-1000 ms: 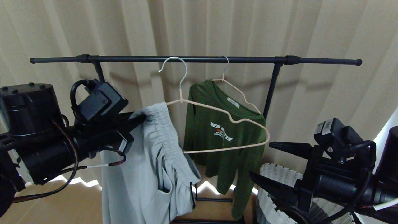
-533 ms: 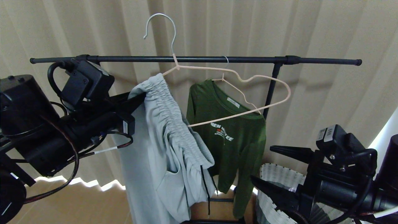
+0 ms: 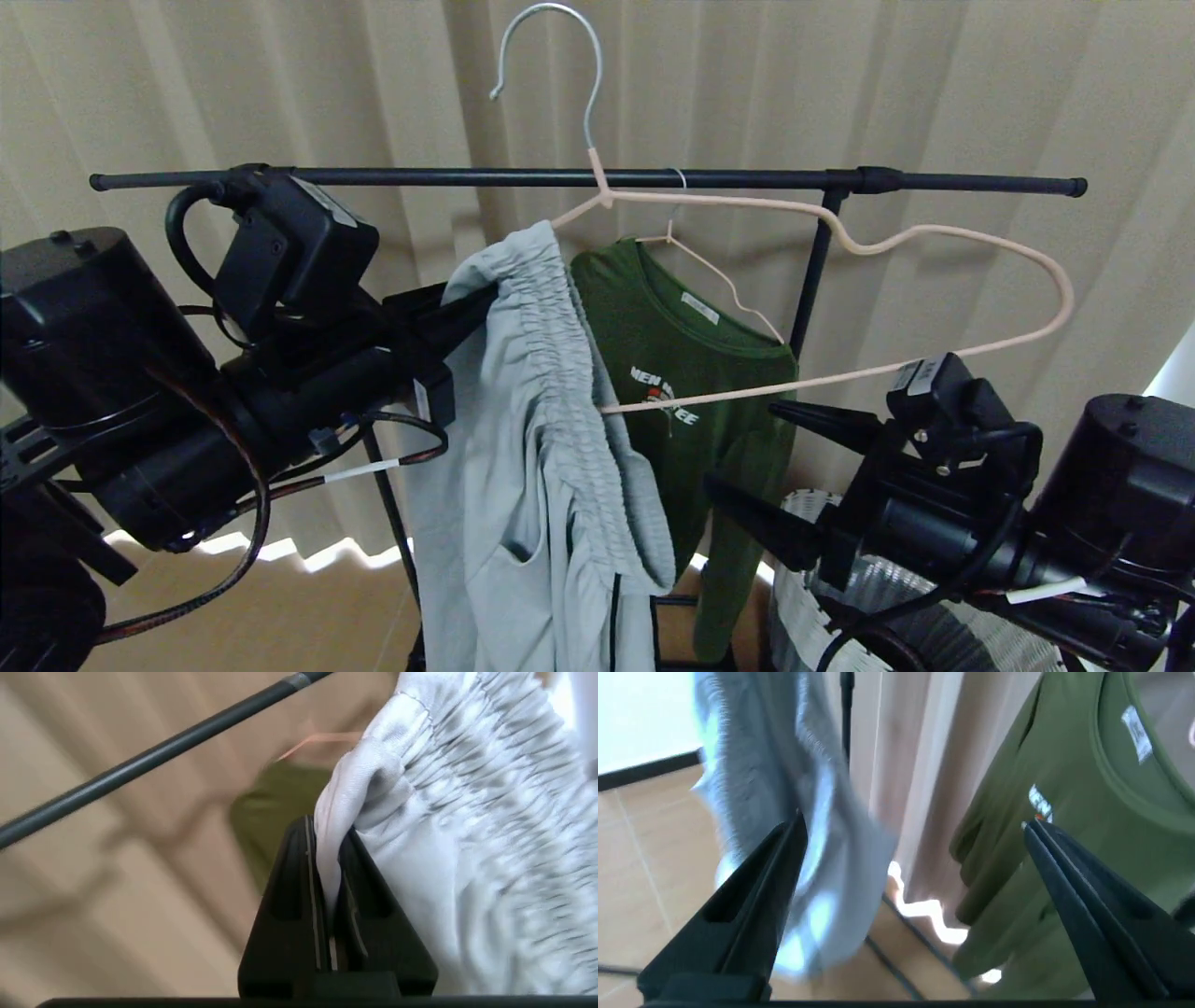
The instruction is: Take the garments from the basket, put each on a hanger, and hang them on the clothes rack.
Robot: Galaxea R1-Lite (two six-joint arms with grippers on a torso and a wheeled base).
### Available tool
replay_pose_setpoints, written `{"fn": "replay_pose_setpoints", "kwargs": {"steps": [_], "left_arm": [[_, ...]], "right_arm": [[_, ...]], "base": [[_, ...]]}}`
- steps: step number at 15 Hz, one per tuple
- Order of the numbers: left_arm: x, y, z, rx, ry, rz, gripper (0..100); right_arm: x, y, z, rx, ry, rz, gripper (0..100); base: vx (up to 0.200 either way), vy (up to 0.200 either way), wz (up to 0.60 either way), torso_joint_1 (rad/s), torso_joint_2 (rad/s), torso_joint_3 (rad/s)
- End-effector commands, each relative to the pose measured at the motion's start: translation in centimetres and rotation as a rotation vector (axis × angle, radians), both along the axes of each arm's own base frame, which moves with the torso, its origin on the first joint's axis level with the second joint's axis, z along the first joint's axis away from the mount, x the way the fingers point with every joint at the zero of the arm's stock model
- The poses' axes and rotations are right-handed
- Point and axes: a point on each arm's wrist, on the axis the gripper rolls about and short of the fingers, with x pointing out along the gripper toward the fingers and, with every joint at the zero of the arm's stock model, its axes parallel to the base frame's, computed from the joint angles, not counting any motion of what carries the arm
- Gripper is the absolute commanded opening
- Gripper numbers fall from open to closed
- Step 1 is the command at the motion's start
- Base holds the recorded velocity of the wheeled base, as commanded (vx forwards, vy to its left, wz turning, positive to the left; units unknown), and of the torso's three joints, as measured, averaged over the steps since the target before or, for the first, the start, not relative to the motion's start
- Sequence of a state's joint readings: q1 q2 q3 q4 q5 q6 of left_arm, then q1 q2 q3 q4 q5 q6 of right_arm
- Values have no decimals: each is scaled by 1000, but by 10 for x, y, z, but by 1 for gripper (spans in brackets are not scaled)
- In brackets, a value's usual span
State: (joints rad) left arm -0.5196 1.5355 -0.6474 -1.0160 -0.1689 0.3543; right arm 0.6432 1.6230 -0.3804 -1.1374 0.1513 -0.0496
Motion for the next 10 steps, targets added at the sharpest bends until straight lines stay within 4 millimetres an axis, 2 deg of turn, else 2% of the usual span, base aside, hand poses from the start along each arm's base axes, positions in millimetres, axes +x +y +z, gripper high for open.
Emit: {"fn": "replay_pose_setpoints", "kwargs": {"steps": [1, 4, 10], "left_arm": [[-2, -6, 1, -5, -3, -25, 0], [-6, -15, 7, -18, -22, -62, 0], [-10, -21, 12, -47, -64, -90, 0]], "right_arm": [[7, 11, -18, -28, 48, 16, 100], [9, 25, -26, -13, 58, 50, 100], [13, 28, -32, 3, 58, 51, 100]], "base": [[0, 0, 0, 0, 0, 0], [0, 0, 0, 0, 0, 0], [0, 0, 0, 0, 0, 0]]}}
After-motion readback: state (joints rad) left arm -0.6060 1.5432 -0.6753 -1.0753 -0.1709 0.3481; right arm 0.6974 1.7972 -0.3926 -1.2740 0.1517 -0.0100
